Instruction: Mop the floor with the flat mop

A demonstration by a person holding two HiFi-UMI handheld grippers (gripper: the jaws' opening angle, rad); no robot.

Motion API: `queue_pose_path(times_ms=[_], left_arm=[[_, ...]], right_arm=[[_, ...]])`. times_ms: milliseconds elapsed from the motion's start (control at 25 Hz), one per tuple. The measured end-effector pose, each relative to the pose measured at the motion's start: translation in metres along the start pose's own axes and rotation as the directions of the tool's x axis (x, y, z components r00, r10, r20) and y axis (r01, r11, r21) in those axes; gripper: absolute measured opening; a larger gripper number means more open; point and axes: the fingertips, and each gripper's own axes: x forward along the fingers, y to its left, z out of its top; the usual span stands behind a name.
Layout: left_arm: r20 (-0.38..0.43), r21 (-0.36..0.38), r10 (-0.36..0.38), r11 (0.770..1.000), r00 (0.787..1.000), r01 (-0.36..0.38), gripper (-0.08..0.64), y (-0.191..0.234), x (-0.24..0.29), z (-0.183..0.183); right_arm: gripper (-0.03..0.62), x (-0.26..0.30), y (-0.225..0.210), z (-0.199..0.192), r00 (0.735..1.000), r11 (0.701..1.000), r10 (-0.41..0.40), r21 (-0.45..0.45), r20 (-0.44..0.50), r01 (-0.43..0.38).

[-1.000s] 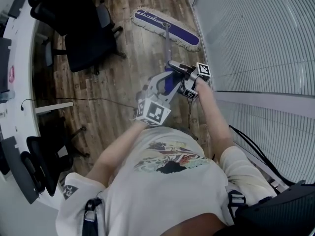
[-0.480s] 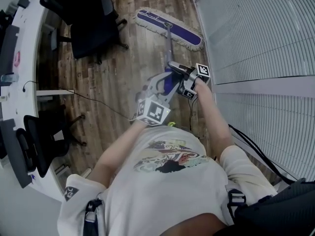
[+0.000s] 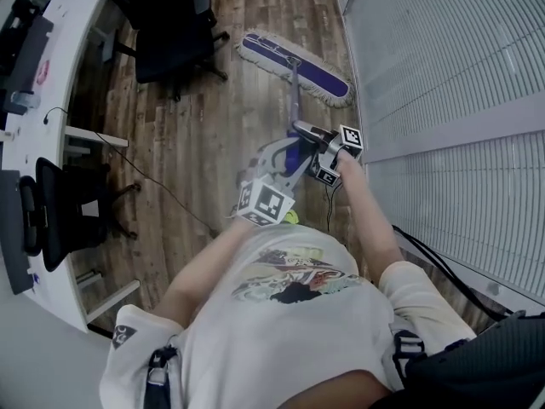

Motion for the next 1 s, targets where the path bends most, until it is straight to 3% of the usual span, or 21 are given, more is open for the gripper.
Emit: queue_pose_path(times_ms=[360, 680, 1000], left_arm=[[-0.015, -0.006, 0.011, 1.000, 1.000, -0.011, 0.135, -0.084, -0.054, 0.012], [-0.028, -0.001, 0.000, 1.000, 1.000, 0.000, 0.135, -0.125, -0.095, 0.008], [-0.011, -0.019, -0.009, 1.000, 1.000, 0.009, 0.135, -0.139, -0.154, -0.002]], right_arm=[[0.160, -0.055, -0.025, -0.082, 1.000, 1.000, -0.017, 0.010, -0.009, 0.017], [0.160, -0.072, -0.046, -0.134, 1.000, 1.000, -0.006, 0.028, 0.001, 0.006], [0.160, -0.062, -0.070, -0.187, 1.000, 1.000, -0.024, 0.011, 0.007, 0.024]])
